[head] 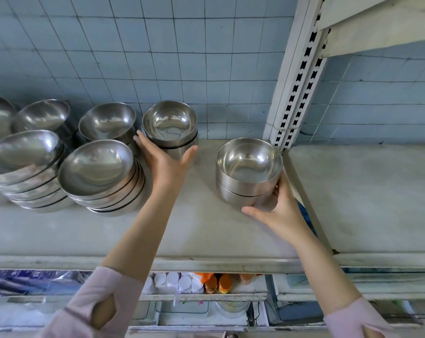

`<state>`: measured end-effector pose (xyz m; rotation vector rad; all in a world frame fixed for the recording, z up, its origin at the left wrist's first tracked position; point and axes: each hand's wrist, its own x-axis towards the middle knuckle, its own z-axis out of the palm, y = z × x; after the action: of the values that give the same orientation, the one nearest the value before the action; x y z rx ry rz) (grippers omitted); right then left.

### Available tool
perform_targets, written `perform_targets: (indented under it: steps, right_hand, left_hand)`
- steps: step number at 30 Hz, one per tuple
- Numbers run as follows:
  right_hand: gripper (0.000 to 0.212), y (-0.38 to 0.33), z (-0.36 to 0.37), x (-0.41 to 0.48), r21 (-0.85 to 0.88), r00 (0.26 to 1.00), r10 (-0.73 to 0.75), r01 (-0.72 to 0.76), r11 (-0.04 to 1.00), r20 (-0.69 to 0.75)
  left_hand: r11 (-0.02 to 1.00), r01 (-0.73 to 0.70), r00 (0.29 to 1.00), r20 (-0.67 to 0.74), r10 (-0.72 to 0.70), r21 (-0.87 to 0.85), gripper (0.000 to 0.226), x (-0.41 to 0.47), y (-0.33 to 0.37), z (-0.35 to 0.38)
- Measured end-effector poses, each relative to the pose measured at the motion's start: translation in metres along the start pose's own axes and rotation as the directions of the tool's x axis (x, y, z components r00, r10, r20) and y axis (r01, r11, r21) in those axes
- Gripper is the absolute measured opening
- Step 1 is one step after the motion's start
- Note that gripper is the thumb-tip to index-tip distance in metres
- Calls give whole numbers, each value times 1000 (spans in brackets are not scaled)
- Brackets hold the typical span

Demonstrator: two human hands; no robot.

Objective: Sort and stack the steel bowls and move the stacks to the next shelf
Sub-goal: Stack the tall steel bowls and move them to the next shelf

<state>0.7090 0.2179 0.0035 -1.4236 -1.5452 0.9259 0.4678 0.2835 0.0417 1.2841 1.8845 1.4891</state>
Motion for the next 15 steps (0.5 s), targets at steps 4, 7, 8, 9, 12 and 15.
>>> perform_targets:
  steps: [4,7,8,9,12,15]
  right_hand:
    - [115,2,-2,5,17,999,-13,13,1000,37]
    - [115,3,-2,5,3,999,-18,18,1000,34]
    - [117,4,-2,5,-2,999,-23,23,1000,29]
    - [120,4,-2,4,-9,999,-29,29,1000,25]
    - [129,5,-1,4,-21,998,-56,56,998,14]
    - [128,5,-1,5,-15,997,-71,71,997,5]
  left_hand:
    - [1000,4,999,-50,-5,-28,123,21,1,10]
    - [1000,-6,993,-115,5,-4,105,30,-3,9]
    - [1000,-23,992,-126,24,14,101,30,-4,8]
    - [998,-43,991,-125,47,37,98,30,-6,7]
    - [988,-93,992,-73,102,122,87,29,-8,4]
    - [990,-100,992,-66,107,103,73,26,-2,2]
